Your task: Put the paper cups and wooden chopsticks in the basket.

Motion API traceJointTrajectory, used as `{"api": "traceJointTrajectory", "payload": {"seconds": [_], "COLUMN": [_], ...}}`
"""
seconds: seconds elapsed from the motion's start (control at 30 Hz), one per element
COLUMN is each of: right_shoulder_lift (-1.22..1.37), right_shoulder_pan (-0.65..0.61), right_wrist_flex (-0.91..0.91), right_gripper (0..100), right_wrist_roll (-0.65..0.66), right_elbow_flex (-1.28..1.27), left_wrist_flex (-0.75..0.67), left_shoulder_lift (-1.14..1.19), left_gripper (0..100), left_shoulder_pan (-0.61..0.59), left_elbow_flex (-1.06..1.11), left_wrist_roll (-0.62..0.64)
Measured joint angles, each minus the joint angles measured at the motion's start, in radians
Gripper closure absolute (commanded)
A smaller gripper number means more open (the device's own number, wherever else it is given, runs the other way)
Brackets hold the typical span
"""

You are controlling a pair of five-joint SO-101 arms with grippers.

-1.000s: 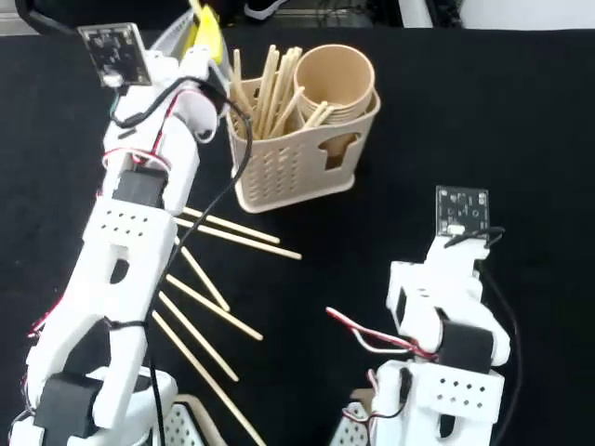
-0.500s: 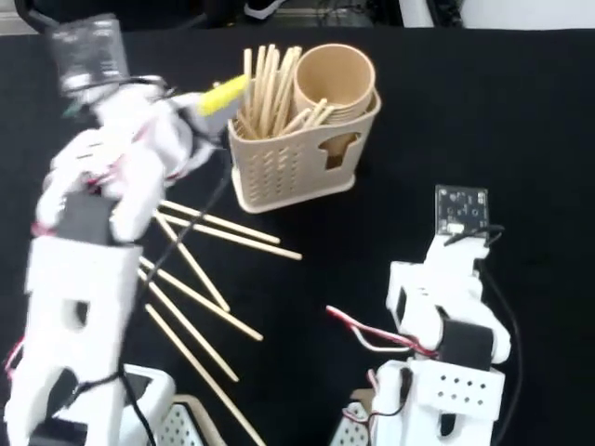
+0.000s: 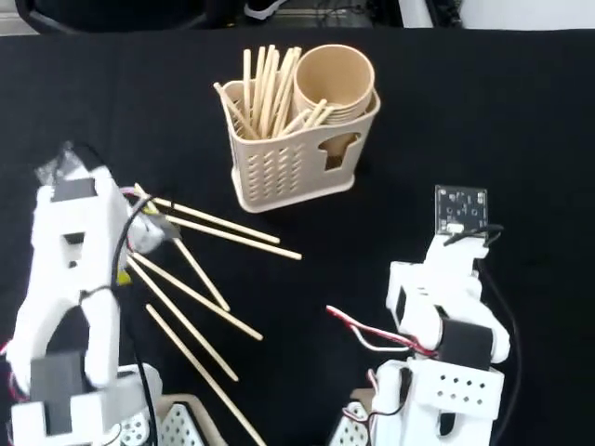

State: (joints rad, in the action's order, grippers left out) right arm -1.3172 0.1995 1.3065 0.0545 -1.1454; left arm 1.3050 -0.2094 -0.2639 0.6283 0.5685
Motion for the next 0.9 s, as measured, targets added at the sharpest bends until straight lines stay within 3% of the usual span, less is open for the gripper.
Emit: {"api": "traceJointTrajectory", "payload": {"seconds": [0.37, 0.43, 0.63, 0.7, 0.9], "right_shoulder_lift": [0.0, 0.0, 0.0, 0.0, 0.0], "right_shoulder_pan": [0.0, 0.0, 0.0, 0.0, 0.0], "right_wrist_flex": [0.0, 0.0, 0.0, 0.0, 0.0], "right_gripper": [78.9, 78.9, 78.9, 78.9, 78.9], "right_wrist_roll": [0.0, 0.0, 0.0, 0.0, 0.0], "right_elbow_flex": [0.0, 0.0, 0.0, 0.0, 0.0], "left_wrist_flex": [-0.084, -0.084, -0.137, -0.155, -0.155], "left_shoulder_lift": [0.21, 0.216, 0.209, 0.209, 0.21], "left_gripper": [64, 70, 98, 95, 97], "left_shoulder_pan": [-0.006, -0.005, -0.002, -0.002, -0.005], "left_elbow_flex": [0.023, 0.023, 0.017, 0.015, 0.021], "left_wrist_roll": [0.026, 0.054, 0.051, 0.021, 0.008]}}
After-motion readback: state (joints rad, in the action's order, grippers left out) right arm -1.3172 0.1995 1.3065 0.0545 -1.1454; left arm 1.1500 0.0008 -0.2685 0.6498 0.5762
